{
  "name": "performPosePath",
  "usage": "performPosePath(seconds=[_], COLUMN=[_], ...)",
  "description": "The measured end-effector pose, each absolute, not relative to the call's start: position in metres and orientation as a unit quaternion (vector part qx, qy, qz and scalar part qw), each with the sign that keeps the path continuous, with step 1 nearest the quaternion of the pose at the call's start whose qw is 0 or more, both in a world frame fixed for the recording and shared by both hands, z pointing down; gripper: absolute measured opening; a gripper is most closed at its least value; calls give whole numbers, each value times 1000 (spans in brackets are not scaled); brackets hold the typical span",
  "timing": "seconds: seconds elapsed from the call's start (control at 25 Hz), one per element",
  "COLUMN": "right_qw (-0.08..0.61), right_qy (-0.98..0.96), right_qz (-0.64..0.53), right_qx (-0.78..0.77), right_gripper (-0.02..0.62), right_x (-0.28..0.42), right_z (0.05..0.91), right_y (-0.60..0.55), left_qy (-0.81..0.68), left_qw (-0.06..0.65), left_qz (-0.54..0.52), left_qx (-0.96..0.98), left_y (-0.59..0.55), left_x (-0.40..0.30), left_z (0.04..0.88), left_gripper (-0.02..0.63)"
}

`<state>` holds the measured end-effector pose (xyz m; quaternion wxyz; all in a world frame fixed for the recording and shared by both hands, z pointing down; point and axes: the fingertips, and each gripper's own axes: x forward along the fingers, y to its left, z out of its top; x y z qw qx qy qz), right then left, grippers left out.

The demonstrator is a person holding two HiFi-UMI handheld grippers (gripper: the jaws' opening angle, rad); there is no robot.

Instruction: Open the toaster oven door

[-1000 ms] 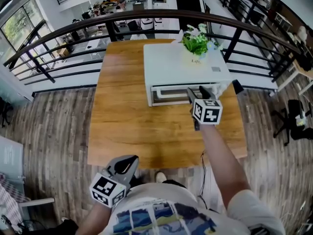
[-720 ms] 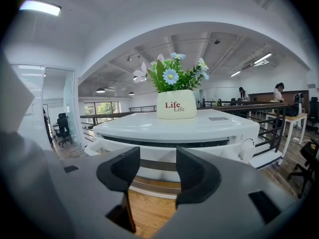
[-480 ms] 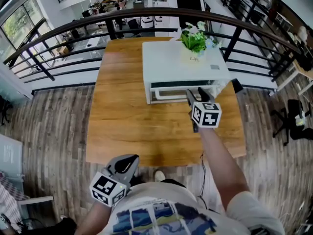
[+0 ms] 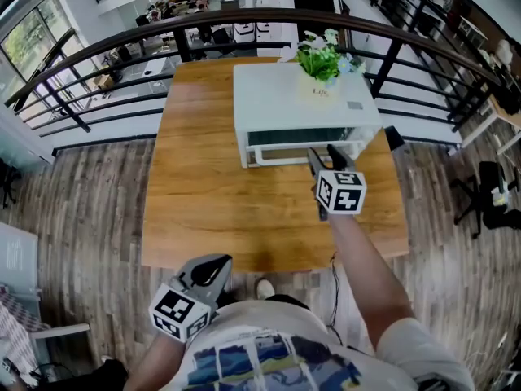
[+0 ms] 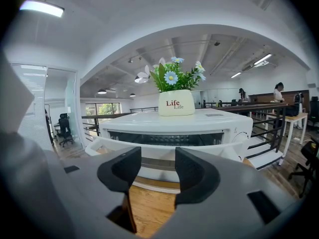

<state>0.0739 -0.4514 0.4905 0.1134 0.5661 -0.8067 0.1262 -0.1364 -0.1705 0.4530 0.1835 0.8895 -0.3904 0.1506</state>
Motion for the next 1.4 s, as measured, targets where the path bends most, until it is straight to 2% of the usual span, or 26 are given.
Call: performPosePath(seconds=[1.4], right_qw=[114], right_qy=[-807], right_qz=[127], right_qx=[566], right_gripper=[196], right_x=[80], right_z=[510], right_y=[-416], left_qy=[-381], left_qw=[181], left_qz=[150], left_qx=[894], left_y=[-159], left_x=[-124], left_z=[453], left_gripper=[3])
